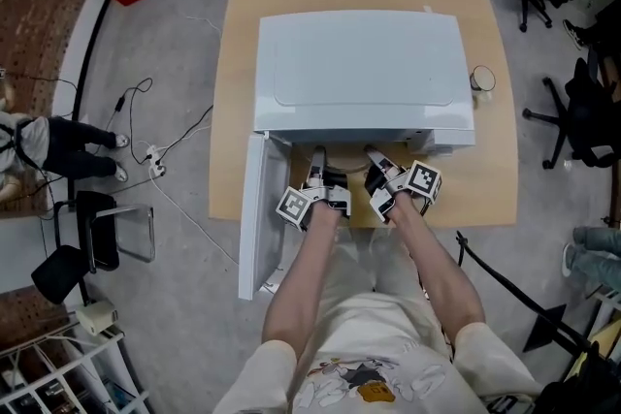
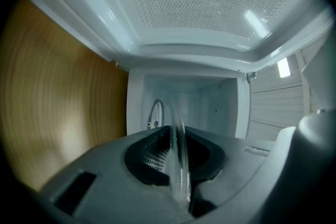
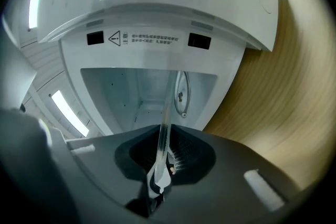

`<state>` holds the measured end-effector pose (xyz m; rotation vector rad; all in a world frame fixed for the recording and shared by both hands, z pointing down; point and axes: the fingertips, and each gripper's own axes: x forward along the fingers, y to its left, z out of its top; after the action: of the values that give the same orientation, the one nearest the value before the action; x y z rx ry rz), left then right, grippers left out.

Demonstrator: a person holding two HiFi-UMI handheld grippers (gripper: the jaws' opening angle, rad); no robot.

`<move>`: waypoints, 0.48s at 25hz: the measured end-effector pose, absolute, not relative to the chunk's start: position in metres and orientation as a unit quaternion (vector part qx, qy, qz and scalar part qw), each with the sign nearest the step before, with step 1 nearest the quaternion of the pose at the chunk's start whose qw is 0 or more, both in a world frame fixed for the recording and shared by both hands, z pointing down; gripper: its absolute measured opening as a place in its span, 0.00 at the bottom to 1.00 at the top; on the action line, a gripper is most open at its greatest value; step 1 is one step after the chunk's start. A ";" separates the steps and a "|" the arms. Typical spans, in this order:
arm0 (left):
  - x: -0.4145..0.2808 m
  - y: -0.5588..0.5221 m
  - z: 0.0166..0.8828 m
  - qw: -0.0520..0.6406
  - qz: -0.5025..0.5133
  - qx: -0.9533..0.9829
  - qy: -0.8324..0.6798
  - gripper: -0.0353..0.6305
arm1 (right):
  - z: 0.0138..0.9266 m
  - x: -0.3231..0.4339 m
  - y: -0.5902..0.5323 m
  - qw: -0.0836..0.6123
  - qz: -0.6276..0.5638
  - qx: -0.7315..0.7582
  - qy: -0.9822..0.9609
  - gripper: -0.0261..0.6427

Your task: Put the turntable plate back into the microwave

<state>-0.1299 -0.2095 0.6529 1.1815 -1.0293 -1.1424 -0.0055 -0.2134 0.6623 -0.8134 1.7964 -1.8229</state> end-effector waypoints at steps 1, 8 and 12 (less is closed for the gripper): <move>-0.130 -0.210 0.659 0.569 -0.483 0.498 -0.442 0.09 | 0.665 -0.005 -0.215 0.226 -0.663 -0.298 0.649 0.10; -0.135 -0.226 0.684 0.575 -0.453 0.501 -0.462 0.09 | 0.680 -0.005 -0.232 0.227 -0.666 -0.314 0.637 0.11; -0.133 -0.231 0.690 0.583 -0.457 0.488 -0.462 0.09 | 0.687 -0.003 -0.237 0.224 -0.671 -0.340 0.620 0.11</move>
<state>-0.1330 -0.2310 0.6903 1.1386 -1.0781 -1.0681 -0.0027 -0.2374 0.6869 -0.9374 1.7100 -1.8516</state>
